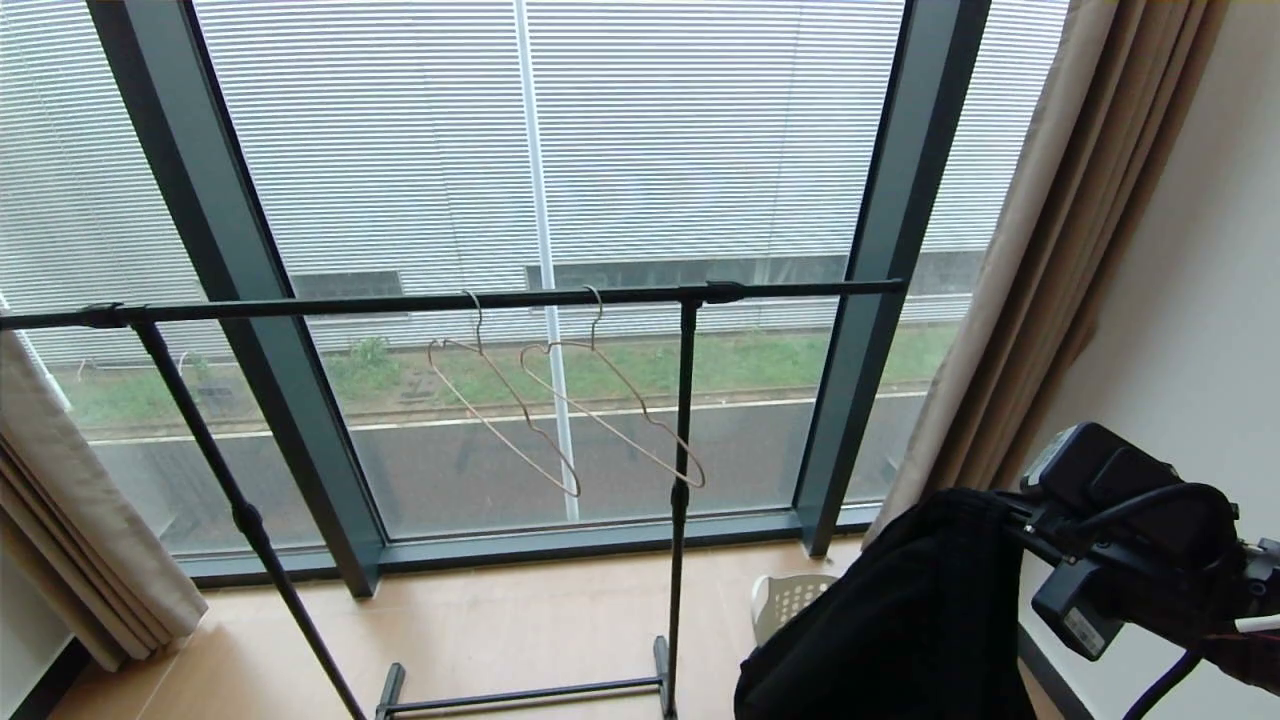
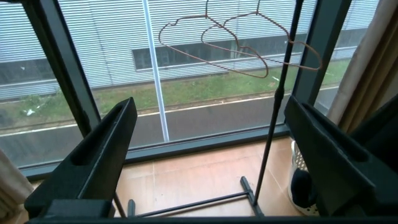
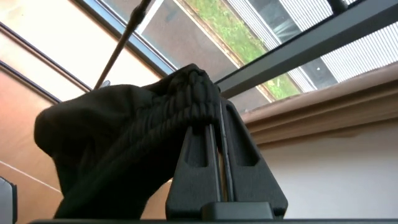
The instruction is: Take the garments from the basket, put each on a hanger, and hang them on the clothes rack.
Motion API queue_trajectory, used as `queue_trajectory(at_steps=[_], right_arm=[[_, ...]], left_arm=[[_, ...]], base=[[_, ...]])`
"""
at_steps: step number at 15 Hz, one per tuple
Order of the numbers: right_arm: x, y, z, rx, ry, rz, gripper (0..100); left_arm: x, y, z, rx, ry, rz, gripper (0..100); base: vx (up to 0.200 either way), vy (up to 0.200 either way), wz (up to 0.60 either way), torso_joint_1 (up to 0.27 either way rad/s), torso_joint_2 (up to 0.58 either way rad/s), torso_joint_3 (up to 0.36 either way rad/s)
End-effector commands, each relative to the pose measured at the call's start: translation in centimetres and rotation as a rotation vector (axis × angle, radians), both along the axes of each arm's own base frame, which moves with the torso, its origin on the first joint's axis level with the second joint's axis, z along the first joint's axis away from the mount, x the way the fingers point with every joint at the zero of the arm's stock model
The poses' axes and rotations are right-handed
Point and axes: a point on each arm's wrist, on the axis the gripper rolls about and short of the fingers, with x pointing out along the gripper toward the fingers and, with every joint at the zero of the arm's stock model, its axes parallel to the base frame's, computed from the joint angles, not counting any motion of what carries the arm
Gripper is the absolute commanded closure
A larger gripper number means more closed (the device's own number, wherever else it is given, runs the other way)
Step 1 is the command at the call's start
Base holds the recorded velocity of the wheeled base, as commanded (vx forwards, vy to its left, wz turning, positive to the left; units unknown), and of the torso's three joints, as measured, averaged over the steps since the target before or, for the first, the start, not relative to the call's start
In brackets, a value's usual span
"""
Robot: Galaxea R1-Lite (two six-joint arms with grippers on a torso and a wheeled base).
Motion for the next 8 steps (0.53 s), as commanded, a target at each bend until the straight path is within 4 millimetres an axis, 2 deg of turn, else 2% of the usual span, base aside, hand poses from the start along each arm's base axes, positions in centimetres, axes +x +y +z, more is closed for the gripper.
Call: queue_trajectory(at_steps=[1, 7, 8], right_arm=[[0.04, 0.02, -0.05, -0.002, 0.002, 0.000, 100], [0.00, 0.00, -0.17, -0.004, 0.006, 0.000, 100], [-0.02, -0.01, -0.21, -0.005, 0.007, 0.000, 100]], left_arm=[[0.00, 0.00, 0.00, 0.000, -0.001, -0.001, 0], [0.01, 0.00, -0.01, 0.000, 0.002, -0.001, 0], [0.01, 0.00, 0.01, 0.002, 0.001, -0.001, 0]], base=[[0.000, 0.200, 0.00, -0.002, 0.00, 0.002], [0.000, 0.200, 0.00, 0.007, 0.00, 0.002], [-0.200, 0.000, 0.00, 0.002, 0.01, 0.002]])
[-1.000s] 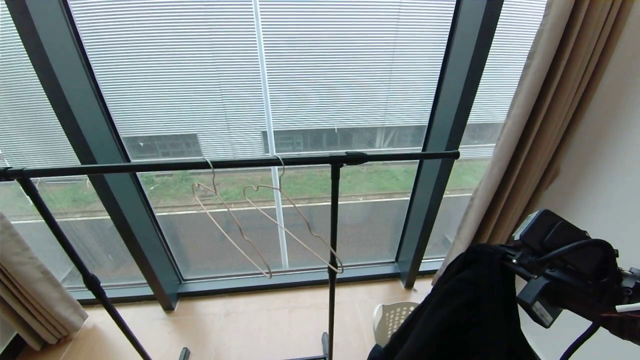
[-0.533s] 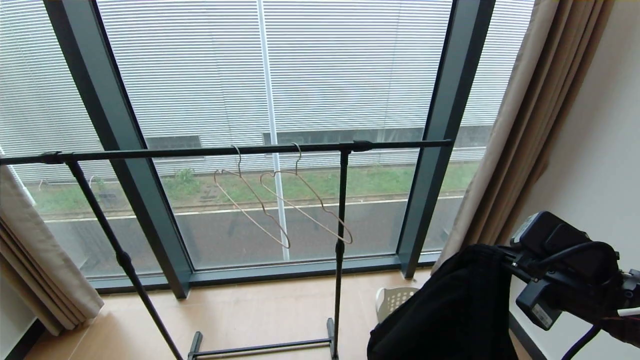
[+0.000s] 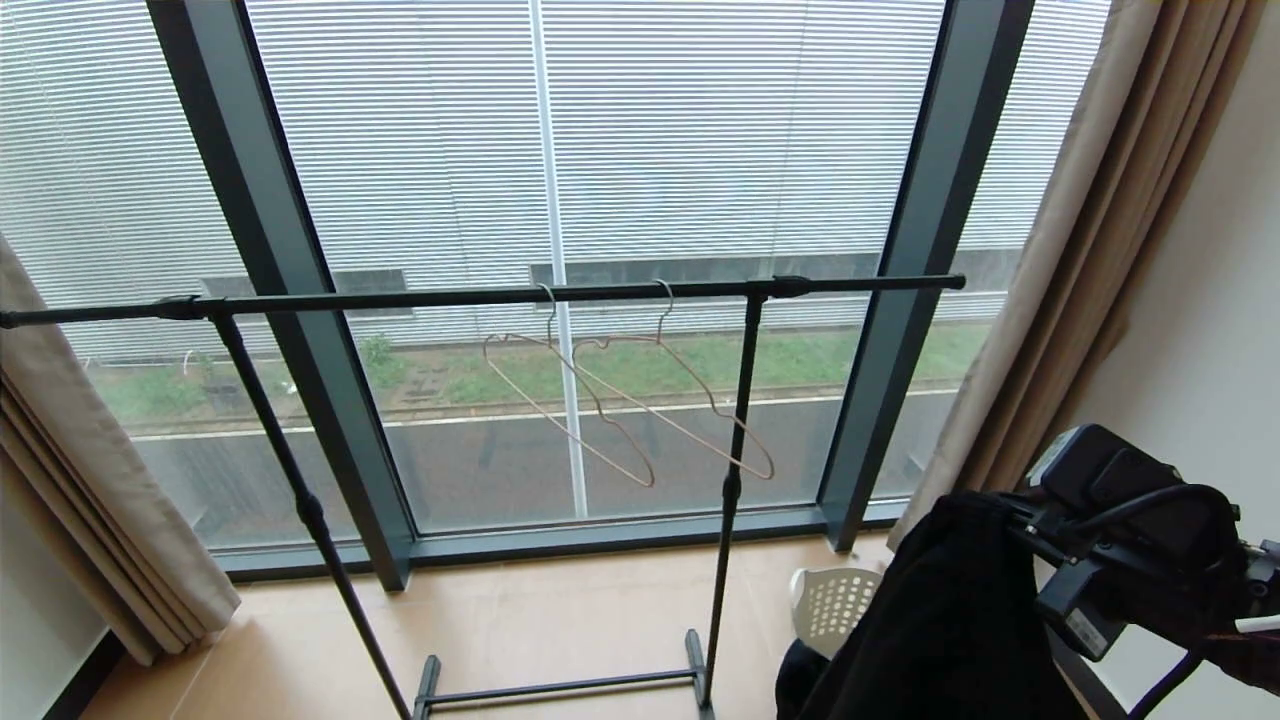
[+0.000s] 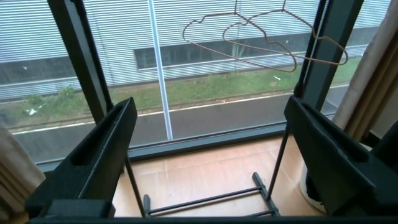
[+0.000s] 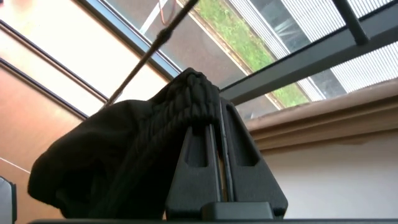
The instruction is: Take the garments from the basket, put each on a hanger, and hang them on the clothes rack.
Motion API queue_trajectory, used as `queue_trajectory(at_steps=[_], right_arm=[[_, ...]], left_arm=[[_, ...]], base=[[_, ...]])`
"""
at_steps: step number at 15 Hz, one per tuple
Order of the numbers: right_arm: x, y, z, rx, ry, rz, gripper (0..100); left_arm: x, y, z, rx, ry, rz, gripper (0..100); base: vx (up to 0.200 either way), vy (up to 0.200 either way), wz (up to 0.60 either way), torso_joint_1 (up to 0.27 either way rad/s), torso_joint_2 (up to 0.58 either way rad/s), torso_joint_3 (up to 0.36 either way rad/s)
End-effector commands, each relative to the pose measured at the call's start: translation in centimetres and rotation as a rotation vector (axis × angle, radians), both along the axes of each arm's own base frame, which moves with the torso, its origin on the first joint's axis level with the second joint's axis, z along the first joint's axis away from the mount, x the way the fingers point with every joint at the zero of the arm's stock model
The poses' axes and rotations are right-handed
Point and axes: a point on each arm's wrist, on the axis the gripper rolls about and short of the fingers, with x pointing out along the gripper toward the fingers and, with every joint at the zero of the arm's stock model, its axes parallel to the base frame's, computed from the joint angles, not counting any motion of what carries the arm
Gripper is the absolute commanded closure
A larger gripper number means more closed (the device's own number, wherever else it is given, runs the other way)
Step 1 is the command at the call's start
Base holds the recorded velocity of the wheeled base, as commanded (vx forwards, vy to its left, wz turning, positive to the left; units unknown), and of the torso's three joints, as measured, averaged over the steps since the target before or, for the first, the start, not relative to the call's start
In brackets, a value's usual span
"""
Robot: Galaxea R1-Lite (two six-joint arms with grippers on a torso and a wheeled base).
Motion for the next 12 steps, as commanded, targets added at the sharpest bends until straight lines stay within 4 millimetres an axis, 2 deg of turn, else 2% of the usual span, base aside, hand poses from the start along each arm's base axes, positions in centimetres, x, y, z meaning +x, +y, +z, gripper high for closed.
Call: queue_trajectory(at_steps=[1, 2, 7, 9, 11, 12], right_arm=[[0.0, 0.0, -0.1, -0.002, 0.003, 0.001, 100], [0.0, 0.0, -0.1, -0.003, 0.004, 0.001, 100], [-0.3, 0.1, -0.4, -0.005, 0.010, 0.016, 100], [-0.5, 1.8, 0.6, 0.029, -0.043, 0.098, 100], [0.7, 4.6, 2.4, 0.055, -0.075, 0.168, 100], [2.4, 6.7, 3.9, 0.099, -0.066, 0.172, 100]], left_arm=[[0.0, 0.0, 0.0, -0.001, 0.000, 0.000, 0], [0.0, 0.0, 0.0, -0.001, 0.000, 0.000, 0], [0.0, 0.0, 0.0, 0.002, 0.002, -0.002, 0], [0.1, 0.0, 0.0, 0.053, 0.013, -0.011, 0], [1.6, -0.1, 0.2, 0.075, 0.239, -0.017, 0], [4.1, -0.1, 3.0, 0.051, 0.380, -0.037, 0]], base=[[-0.200, 0.000, 0.00, 0.007, 0.00, 0.002], [-0.200, 0.000, 0.00, 0.007, 0.00, 0.002], [0.000, 0.000, 0.00, 0.000, 0.00, 0.000], [0.000, 0.000, 0.00, 0.000, 0.00, 0.000], [0.000, 0.000, 0.00, 0.000, 0.00, 0.000], [0.000, 0.000, 0.00, 0.000, 0.00, 0.000]])
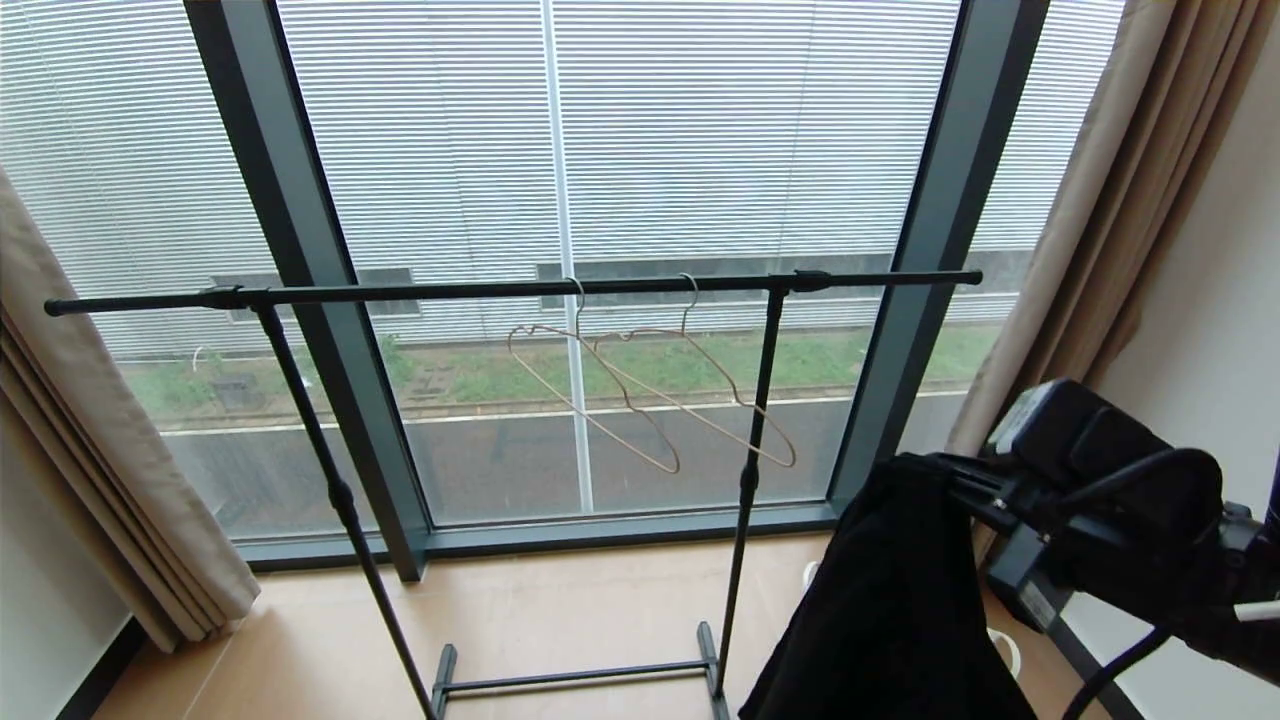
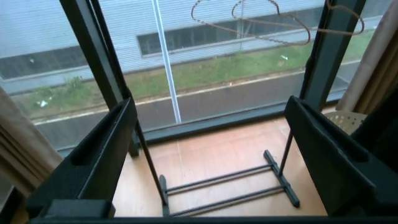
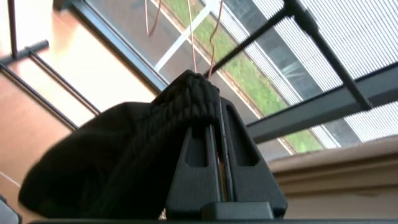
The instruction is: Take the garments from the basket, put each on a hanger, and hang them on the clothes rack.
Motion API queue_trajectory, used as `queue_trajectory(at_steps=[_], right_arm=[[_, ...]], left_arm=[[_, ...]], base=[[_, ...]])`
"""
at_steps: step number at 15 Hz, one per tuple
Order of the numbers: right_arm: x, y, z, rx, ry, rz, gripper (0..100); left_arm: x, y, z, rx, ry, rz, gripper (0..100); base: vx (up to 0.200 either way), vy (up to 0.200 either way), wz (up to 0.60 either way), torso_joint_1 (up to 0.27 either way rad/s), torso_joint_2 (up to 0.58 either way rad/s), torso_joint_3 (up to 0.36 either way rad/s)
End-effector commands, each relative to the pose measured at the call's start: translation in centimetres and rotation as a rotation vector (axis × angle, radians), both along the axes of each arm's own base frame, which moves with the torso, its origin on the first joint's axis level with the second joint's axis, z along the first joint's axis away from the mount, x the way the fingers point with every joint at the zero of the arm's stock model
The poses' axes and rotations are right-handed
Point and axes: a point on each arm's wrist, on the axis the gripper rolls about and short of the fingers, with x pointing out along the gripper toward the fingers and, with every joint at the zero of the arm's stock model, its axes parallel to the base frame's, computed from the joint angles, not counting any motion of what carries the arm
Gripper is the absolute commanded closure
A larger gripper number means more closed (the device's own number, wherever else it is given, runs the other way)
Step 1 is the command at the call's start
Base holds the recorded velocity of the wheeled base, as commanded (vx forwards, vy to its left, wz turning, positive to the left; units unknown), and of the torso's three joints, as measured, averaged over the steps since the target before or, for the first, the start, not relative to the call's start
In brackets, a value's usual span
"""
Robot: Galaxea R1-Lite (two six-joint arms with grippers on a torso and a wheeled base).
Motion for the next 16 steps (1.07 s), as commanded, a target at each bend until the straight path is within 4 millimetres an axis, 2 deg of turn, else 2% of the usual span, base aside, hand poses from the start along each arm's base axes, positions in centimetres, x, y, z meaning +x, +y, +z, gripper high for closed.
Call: queue_trajectory(at_steps=[1, 2, 3, 4, 6, 7, 9, 11, 13, 15, 16], right_arm=[[3.3, 4.2, 2.3, 0.060, 0.062, 0.014, 100], [3.9, 4.8, 2.7, 0.073, 0.102, 0.000, 100], [4.8, 6.9, 4.3, 0.120, 0.211, -0.022, 100], [5.3, 8.4, 5.2, 0.164, 0.270, -0.039, 100], [6.7, 11.3, 5.7, 0.209, 0.308, -0.098, 100], [7.1, 12.1, 5.7, 0.221, 0.298, -0.120, 100], [8.6, 15.1, 4.9, 0.243, 0.290, -0.188, 100], [9.1, 16.6, 4.9, 0.284, 0.320, -0.213, 100], [9.8, 17.6, 5.0, 0.315, 0.320, -0.257, 100], [10.1, 18.1, 4.9, 0.321, 0.316, -0.258, 100], [10.1, 18.1, 4.9, 0.321, 0.316, -0.258, 100]], left_arm=[[5.6, -0.1, 5.3, -0.069, 0.305, -0.008, 0], [6.9, -0.1, 6.4, -0.096, 0.319, -0.009, 0], [10.2, -0.7, 8.3, -0.105, 0.369, -0.067, 0], [11.9, -1.7, 8.9, -0.122, 0.413, -0.127, 0], [14.9, -4.3, 10.0, -0.218, 0.498, -0.208, 0], [15.7, -5.0, 10.0, -0.233, 0.516, -0.214, 0], [19.2, -8.0, 9.1, -0.205, 0.540, -0.221, 0], [20.2, -10.4, 8.9, -0.195, 0.523, -0.303, 0], [20.4, -12.8, 8.8, -0.195, 0.515, -0.388, 0], [20.4, -14.3, 8.2, -0.181, 0.520, -0.438, 0], [20.4, -14.3, 8.2, -0.181, 0.520, -0.438, 0]], base=[[0.000, 0.000, 0.00, 0.000, 0.00, 0.000], [0.000, 0.000, 0.00, 0.000, 0.00, 0.000], [0.000, 0.000, 0.00, 0.000, 0.00, 0.000], [0.000, 0.000, 0.00, 0.000, 0.00, 0.000], [0.000, 0.000, 0.00, 0.000, 0.00, 0.000], [0.000, 0.000, 0.00, 0.000, 0.00, 0.000], [0.000, 0.000, 0.00, 0.000, 0.00, 0.000], [0.000, 0.000, 0.00, 0.000, 0.00, 0.000], [0.000, 0.000, 0.00, 0.000, 0.00, 0.000], [0.000, 0.000, 0.00, 0.000, 0.00, 0.000], [0.000, 0.000, 0.00, 0.000, 0.00, 0.000]])
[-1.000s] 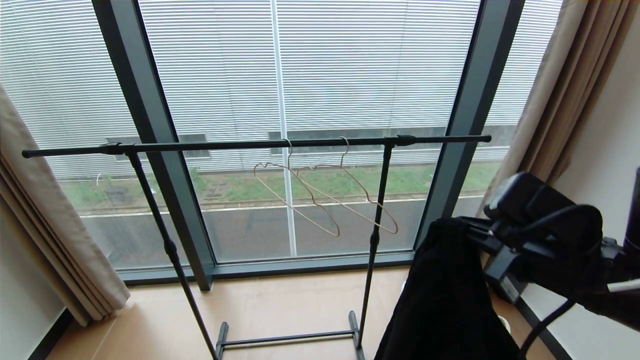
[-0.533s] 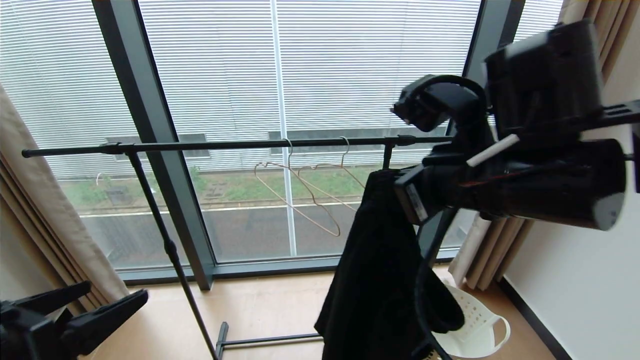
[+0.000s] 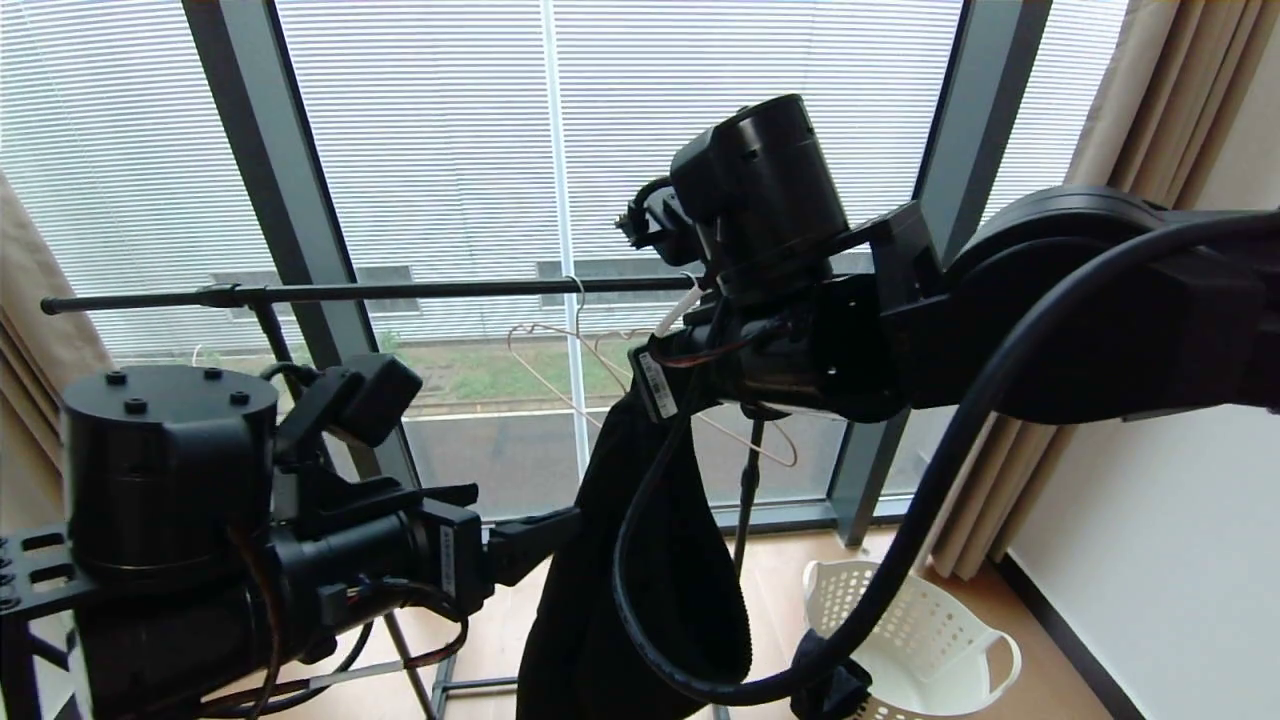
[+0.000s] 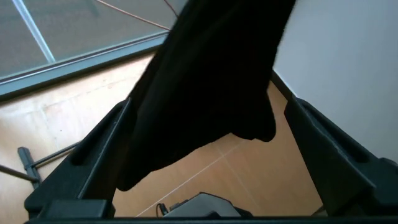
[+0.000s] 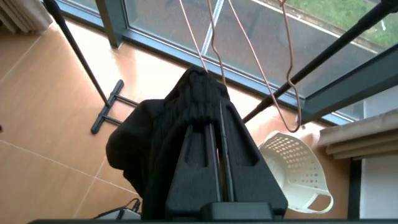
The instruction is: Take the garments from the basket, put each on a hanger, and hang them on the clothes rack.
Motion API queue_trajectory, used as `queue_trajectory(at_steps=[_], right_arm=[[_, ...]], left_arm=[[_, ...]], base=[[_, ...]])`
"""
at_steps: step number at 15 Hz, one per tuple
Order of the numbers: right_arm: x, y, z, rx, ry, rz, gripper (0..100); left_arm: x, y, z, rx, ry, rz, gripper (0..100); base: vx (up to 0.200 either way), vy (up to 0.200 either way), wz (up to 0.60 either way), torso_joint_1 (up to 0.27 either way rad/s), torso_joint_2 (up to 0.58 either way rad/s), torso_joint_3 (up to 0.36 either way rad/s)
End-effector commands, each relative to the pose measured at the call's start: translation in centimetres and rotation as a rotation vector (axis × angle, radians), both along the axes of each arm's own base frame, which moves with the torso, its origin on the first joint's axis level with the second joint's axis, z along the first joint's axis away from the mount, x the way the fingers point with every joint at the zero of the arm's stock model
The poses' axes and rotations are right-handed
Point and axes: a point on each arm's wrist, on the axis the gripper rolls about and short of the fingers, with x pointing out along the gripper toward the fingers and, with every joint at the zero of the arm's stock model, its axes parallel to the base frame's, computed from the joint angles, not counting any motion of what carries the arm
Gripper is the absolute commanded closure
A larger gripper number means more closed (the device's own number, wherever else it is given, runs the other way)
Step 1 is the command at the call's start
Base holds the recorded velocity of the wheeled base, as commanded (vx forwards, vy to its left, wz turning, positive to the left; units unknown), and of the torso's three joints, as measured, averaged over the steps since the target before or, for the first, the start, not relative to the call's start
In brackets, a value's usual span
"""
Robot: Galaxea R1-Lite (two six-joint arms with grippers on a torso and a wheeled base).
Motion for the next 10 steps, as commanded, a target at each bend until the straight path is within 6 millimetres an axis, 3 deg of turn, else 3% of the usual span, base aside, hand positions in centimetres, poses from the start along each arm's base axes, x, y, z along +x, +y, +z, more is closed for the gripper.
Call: queue_trajectory(at_steps=[1, 4, 10], right_arm=[[0.2, 1.3, -0.7, -0.001, 0.005, 0.013, 100], [0.3, 2.5, -0.9, 0.032, -0.008, -0.026, 100], [-0.1, 2.8, -0.6, 0.023, -0.042, -0.060, 100]], left_arm=[[1.2, -2.5, -1.6, 0.032, 0.043, -0.047, 0], [2.6, -5.3, -2.8, 0.074, 0.053, -0.029, 0], [4.2, -7.8, -3.4, 0.056, 0.071, 0.020, 0]], base=[[0.000, 0.000, 0.00, 0.000, 0.00, 0.000], [0.000, 0.000, 0.00, 0.000, 0.00, 0.000], [0.000, 0.000, 0.00, 0.000, 0.00, 0.000]])
